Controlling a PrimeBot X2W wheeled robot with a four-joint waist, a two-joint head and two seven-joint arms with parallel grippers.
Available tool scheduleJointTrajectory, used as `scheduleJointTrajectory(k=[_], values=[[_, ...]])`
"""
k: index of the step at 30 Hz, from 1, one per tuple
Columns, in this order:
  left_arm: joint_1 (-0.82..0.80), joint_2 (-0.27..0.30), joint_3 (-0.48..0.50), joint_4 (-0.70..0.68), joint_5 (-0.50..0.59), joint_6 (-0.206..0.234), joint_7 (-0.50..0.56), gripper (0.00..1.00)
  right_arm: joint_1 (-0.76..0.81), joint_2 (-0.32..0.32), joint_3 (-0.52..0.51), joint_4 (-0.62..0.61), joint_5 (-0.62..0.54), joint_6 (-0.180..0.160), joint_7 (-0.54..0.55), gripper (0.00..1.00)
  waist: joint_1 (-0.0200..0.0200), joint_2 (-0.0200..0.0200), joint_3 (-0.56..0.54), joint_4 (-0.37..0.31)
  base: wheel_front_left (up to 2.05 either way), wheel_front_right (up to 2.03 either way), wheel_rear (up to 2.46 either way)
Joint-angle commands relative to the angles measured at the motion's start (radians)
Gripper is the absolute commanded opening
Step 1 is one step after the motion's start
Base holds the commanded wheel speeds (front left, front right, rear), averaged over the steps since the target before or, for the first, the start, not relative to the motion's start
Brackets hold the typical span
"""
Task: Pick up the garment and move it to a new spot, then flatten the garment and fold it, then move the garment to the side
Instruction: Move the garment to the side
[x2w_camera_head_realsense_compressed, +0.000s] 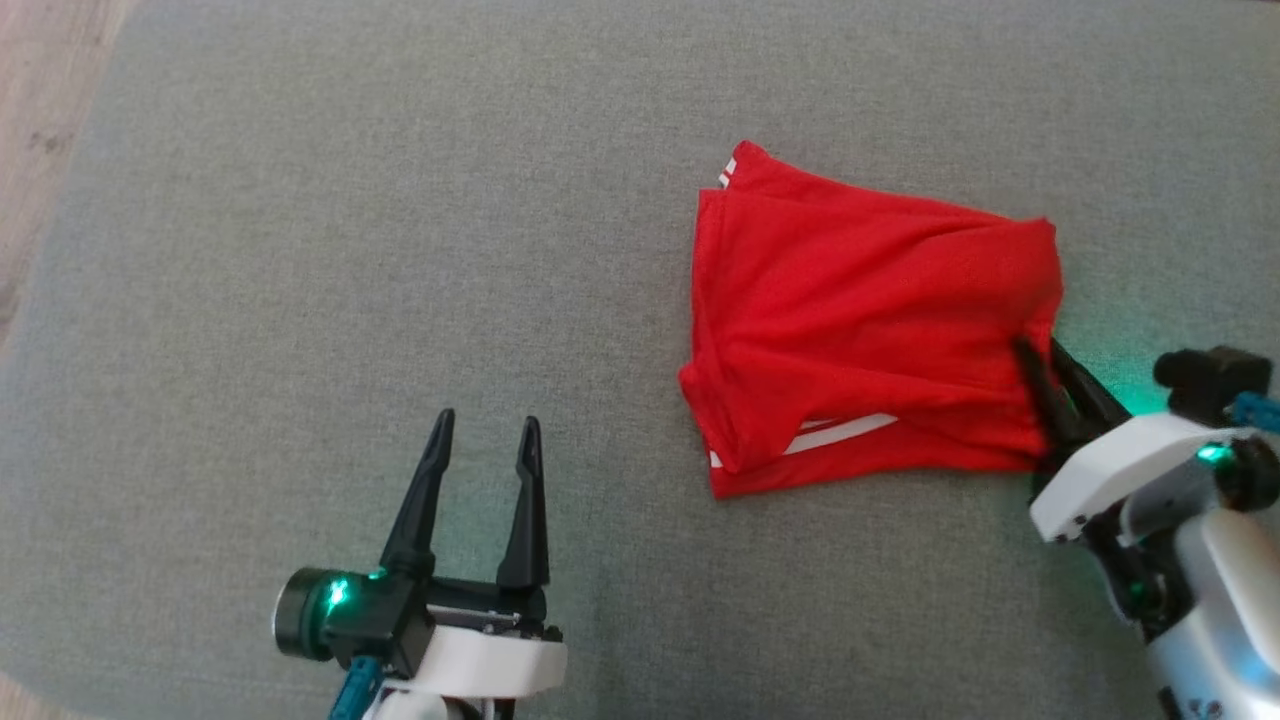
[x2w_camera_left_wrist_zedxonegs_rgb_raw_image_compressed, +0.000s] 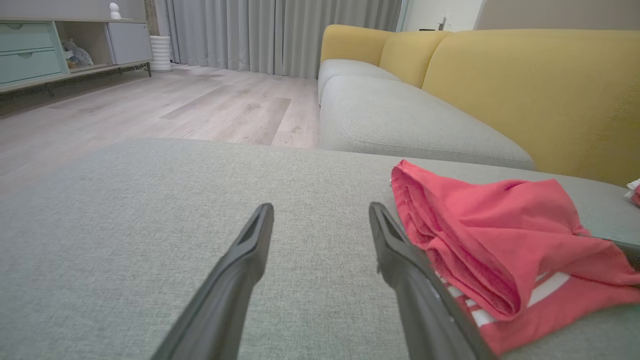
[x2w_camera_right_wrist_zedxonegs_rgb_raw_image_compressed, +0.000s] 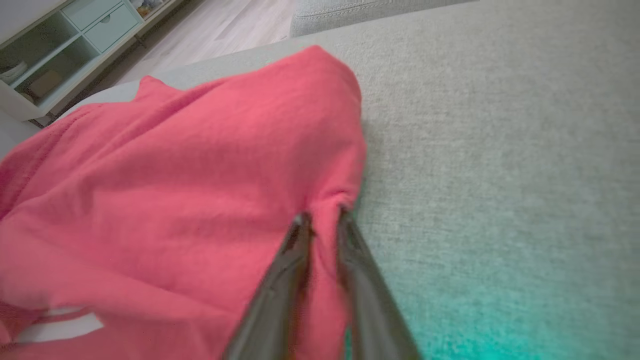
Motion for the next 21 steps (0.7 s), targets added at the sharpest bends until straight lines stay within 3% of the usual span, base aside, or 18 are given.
scheduleJointTrajectory(k=[1, 4, 8, 15, 21], values=[[-0.027, -0.002, 0.025, -0.03, -0.011, 0.011, -0.005, 1.0, -0.025, -0.037, -0.001, -0.036, -0.007, -0.001, -0.015, 0.0, -0.0001, 0.0, 0.005, -0.011, 0.0, 0.0, 0.0], [-0.03, -0.002, 0.03, -0.032, -0.012, 0.011, -0.005, 1.0, -0.031, -0.077, -0.018, -0.059, -0.034, -0.001, -0.019, 0.0, -0.0001, 0.0, 0.011, -0.031, 0.0, 0.0, 0.0], [-0.043, -0.002, 0.038, -0.033, -0.007, 0.004, -0.005, 1.0, -0.039, -0.198, -0.058, -0.14, -0.067, -0.001, 0.022, 0.0, -0.0001, 0.0, 0.033, -0.091, 0.0, 0.0, 0.0], [-0.101, -0.002, 0.049, -0.031, 0.025, -0.013, -0.005, 1.0, -0.05, -0.426, -0.213, -0.287, -0.103, -0.001, 0.132, 0.0, -0.0001, 0.0, 0.106, -0.19, 0.0, 0.0, 0.0], [-0.165, -0.002, 0.055, -0.036, 0.035, -0.026, -0.005, 1.0, -0.069, -0.54, -0.332, -0.313, -0.121, -0.001, 0.194, 0.0, -0.0001, 0.0, 0.175, -0.225, 0.0, 0.0, 0.0]])
